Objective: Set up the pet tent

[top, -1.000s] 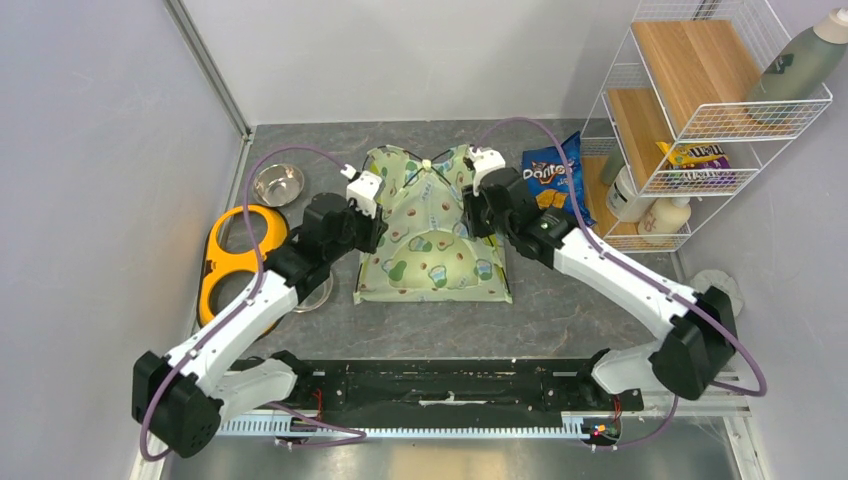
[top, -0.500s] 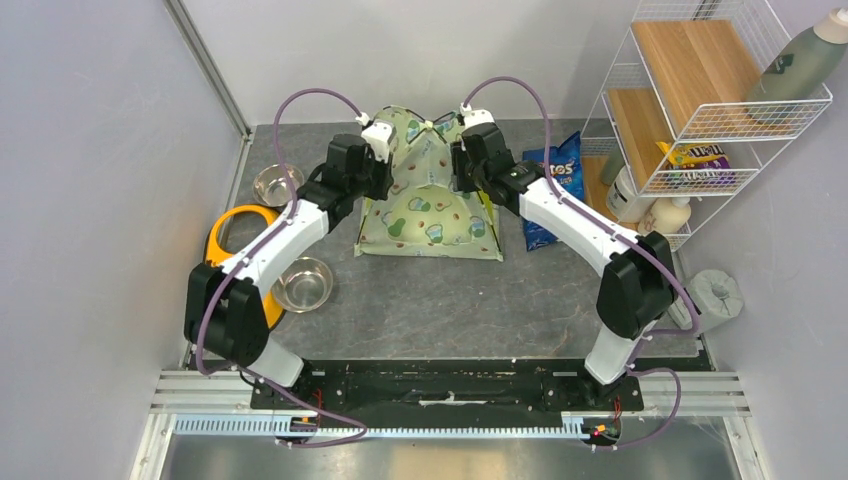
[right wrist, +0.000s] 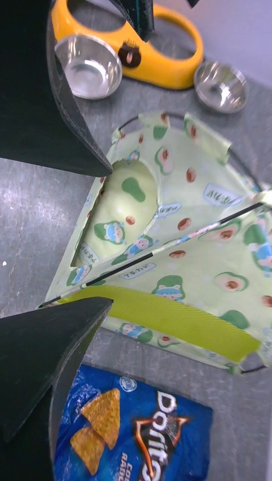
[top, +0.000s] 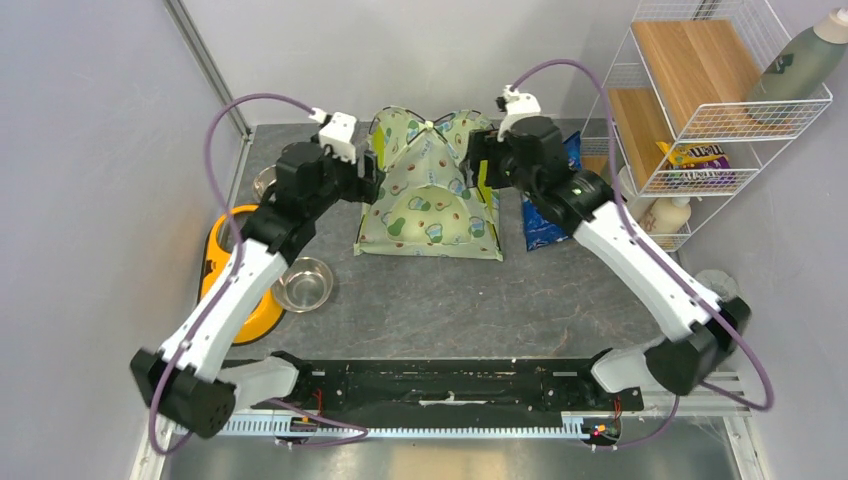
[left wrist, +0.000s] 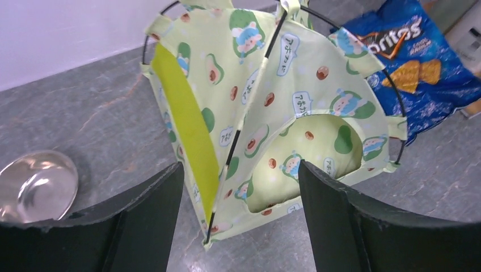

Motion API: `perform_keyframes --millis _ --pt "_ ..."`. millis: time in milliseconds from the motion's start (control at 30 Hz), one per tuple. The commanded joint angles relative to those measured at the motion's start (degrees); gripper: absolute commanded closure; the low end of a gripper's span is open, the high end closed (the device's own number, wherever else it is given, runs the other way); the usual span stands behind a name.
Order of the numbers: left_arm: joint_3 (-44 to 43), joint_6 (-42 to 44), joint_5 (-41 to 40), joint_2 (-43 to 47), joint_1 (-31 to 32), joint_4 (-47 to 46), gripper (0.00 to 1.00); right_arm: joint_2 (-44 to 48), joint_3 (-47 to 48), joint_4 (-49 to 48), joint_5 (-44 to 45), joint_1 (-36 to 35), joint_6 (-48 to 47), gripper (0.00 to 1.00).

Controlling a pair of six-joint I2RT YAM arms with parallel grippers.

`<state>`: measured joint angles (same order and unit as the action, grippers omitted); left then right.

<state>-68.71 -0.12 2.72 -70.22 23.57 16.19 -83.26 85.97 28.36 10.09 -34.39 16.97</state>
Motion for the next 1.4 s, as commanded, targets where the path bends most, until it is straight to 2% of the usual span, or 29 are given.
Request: perform_keyframes --millis 0,133,267,467,633,833,1067,1167,1233,1267,1300,1367 --pt "2.1 -8.6 -9.2 6.3 -0.4 9.6 0.22 6.2 -0.2 3.3 0.1 -0.1 1.1 0.15" --pt "6.0 -18.4 -17.0 7.6 -0.5 21.8 0.27 8.5 -0.7 5.9 1.9 -0.1 3.3 0.16" --pt "13.8 -24.3 -23.2 9.9 -0.5 25.5 0.3 9.9 -2.2 7.8 3.0 -0.1 4.6 0.17" --pt "20.8 -26.8 -28.1 6.4 -0.5 24.8 0.4 10.6 -4.2 9.3 2.9 -0.1 5.3 0.17" --pt "22.9 -28.1 -30.0 -1.8 -0.5 21.2 0.41 11.4 -4.6 10.9 2.3 -0.2 5.6 0.17" --pt "21.5 -29.8 -29.5 -10.2 -0.5 17.4 0.43 13.4 -5.3 12.3 2.7 -0.1 5.3 0.17" --pt "19.2 -32.8 -33.3 -14.1 -0.7 21.9 0.56 15.7 -6.9 12.9 4.0 -0.2 5.7 0.17" --pt "18.6 -32.8 -34.2 -14.9 -0.9 22.5 0.7 16.4 -7.4 12.8 4.8 -0.1 5.8 0.17" --pt "17.7 -31.4 -34.4 -15.1 -0.9 22.6 0.89 16.6 -7.4 12.8 5.2 -0.1 5.7 0.17" --pt "17.1 -30.6 -34.6 -15.0 -0.9 22.8 0.95 16.6 -7.4 12.9 5.4 -0.1 5.6 0.17" --pt "16.6 -29.9 -35.2 -14.7 -0.9 23.3 0.98 16.6 -7.3 12.9 5.4 -0.2 5.5 0.17" --pt "15.5 -28.8 -36.5 -13.6 -0.9 24.3 0.98 16.6 -7.1 12.9 5.5 -0.1 5.4 0.17"
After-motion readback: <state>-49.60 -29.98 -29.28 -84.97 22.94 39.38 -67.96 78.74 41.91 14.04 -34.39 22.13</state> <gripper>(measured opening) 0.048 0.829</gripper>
